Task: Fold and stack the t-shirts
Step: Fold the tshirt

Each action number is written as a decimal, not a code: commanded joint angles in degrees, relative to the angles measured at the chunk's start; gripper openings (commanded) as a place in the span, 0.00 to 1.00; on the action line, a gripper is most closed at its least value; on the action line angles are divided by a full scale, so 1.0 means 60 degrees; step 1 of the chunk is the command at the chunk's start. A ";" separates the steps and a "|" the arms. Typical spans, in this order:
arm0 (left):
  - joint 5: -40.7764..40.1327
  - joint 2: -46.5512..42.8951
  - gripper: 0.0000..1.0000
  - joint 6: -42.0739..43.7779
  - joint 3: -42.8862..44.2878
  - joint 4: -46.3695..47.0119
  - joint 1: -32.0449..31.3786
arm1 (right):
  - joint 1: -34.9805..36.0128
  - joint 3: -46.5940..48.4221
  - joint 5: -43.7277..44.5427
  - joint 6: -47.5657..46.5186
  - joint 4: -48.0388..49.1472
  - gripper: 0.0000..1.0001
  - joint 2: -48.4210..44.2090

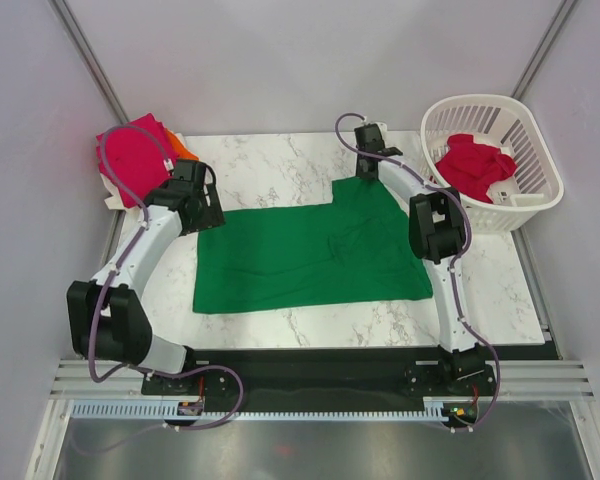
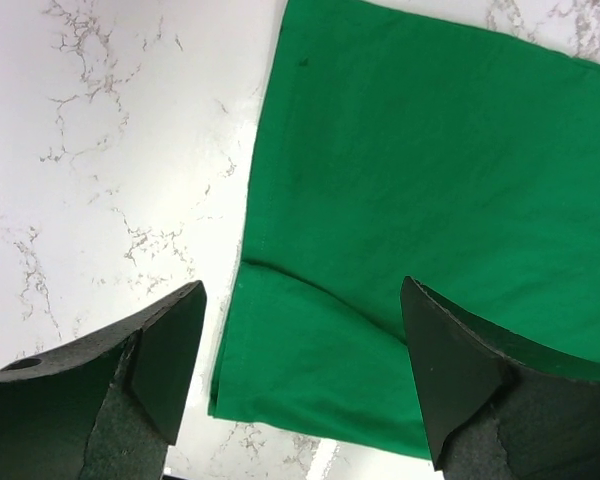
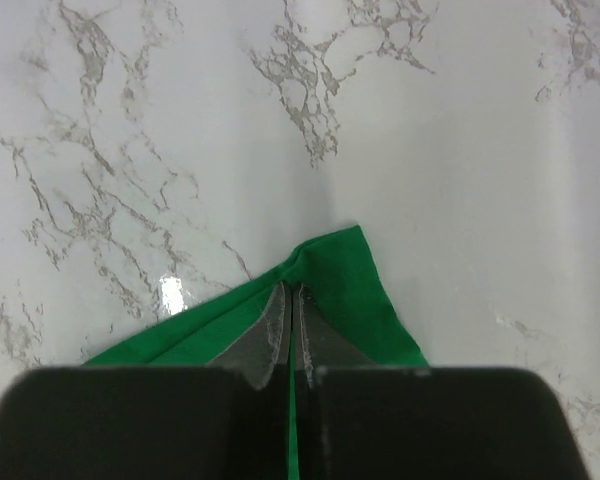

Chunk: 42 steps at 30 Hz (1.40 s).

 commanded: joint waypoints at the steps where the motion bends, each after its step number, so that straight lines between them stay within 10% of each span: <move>1: -0.0480 0.0383 0.86 0.0349 0.0259 0.0271 0.0034 | -0.0024 -0.0461 -0.0417 -0.0217 -0.0409 0.00 -0.0555; 22: -0.0862 0.5555 0.71 0.0818 0.4756 -0.0315 0.0737 | 0.0079 -0.5322 -0.2453 0.0998 0.1246 0.00 -0.5696; 42: 0.0500 0.7285 0.59 0.0685 0.4581 0.0578 0.1351 | 0.0636 -0.6160 -0.2469 0.0984 0.1481 0.00 -0.6738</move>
